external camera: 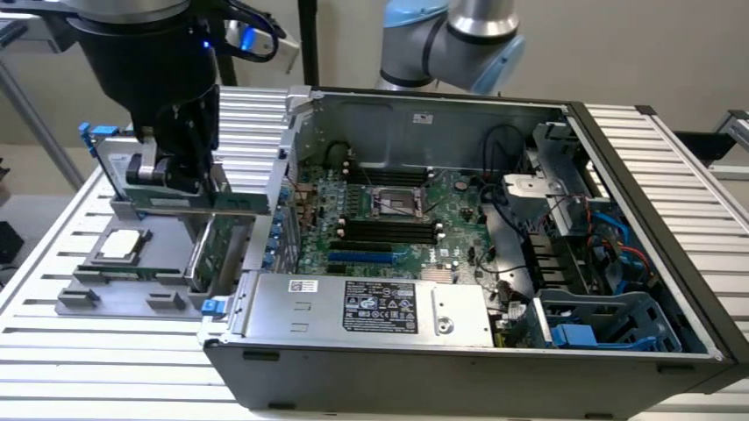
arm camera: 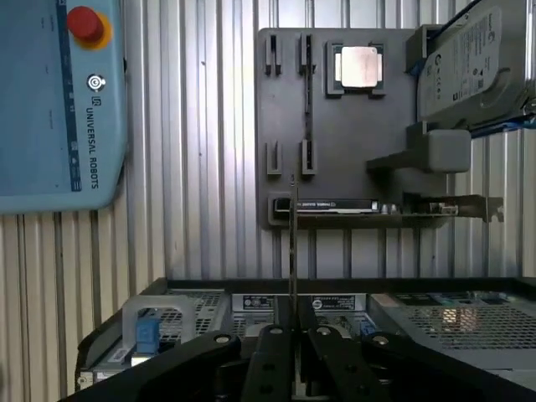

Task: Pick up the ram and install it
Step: 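Pick up the ram and move it above insertion slot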

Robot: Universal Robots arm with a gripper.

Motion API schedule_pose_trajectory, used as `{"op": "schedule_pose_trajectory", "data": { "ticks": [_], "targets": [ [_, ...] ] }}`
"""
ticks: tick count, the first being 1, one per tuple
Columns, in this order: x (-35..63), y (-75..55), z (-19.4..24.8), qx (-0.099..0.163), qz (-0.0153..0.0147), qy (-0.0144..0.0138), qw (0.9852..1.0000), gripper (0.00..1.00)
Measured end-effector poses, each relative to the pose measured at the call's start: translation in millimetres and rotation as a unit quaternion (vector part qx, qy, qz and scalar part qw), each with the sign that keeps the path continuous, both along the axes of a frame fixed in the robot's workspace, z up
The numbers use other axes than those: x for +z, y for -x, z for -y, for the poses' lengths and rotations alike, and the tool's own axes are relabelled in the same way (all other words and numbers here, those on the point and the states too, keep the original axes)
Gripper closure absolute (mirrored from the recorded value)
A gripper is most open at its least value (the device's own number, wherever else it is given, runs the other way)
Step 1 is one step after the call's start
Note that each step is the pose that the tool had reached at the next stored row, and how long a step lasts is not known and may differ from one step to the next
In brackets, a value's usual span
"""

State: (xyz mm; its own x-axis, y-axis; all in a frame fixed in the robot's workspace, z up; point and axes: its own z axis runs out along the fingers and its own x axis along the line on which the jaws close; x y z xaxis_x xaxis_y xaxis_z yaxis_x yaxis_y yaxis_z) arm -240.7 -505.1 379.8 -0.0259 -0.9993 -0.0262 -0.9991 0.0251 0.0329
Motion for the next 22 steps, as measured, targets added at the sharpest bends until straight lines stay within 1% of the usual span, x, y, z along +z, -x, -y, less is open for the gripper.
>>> {"op": "schedule_pose_trajectory", "data": {
  "ticks": [12, 22],
  "targets": [
    [0.6, -54.3, 0.0, 0.000, 0.0001, -0.0002, 1.0000, 1.00],
    [0.6, -99.9, 0.0, 0.000, 0.0000, -0.0033, 1.0000, 1.00]
  ]
}}
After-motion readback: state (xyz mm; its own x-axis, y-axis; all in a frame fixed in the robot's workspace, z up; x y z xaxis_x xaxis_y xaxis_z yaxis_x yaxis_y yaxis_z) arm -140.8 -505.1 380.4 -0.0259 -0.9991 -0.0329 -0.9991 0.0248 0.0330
